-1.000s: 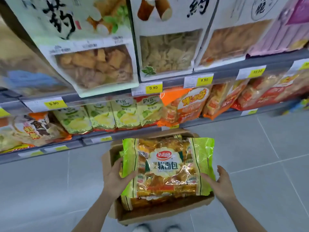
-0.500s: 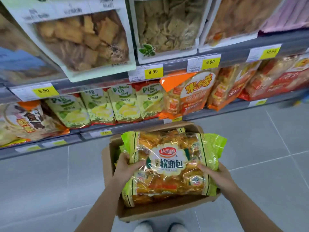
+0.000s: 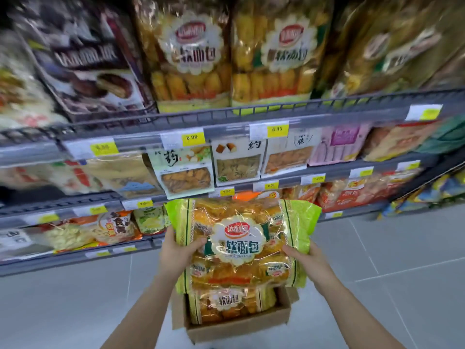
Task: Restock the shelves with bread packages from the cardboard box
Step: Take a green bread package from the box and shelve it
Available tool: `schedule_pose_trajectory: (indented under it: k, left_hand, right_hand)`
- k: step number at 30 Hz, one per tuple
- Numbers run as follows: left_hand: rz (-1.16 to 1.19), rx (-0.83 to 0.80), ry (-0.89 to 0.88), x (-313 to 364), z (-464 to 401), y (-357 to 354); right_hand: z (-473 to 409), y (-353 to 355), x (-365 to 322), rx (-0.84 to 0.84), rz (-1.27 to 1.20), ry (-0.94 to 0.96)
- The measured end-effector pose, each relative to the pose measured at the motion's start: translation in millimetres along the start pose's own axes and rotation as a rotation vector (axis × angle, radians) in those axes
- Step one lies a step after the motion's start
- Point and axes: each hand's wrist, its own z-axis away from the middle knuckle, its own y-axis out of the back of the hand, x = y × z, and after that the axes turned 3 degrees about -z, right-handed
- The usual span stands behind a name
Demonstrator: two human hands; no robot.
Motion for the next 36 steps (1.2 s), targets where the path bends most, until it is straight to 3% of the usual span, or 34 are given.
schedule_pose_trajectory:
  k: [6,14,20,28,36]
  left_hand:
    - [0.045,0.096,-0.238,130.5,91.1,68.1]
    - [0.196,0.255,-0.490,251.0,193.2,114.5]
    - [0.233,0.321,-0.651,324.2,258.5,142.9]
    - [0.247,0.379,-0.825,415.8,267.0,154.4]
    - [0.258,0.426,-0.913,501.9,200.6,175.8]
  right_hand:
    - [83.7,25.6,-129.4,0.002,-0.002,0.234]
    - [184.4,76.9,-275.7,-0.085,0.222,0.544]
    - [244.8,112.1,-353.3,-0.126,0.253,0.744]
    - [256.4,124.7,-431.0,-0.015,0.223,0.930]
    - [205.7,98.0,-516.8,0.206,0.279,1.115]
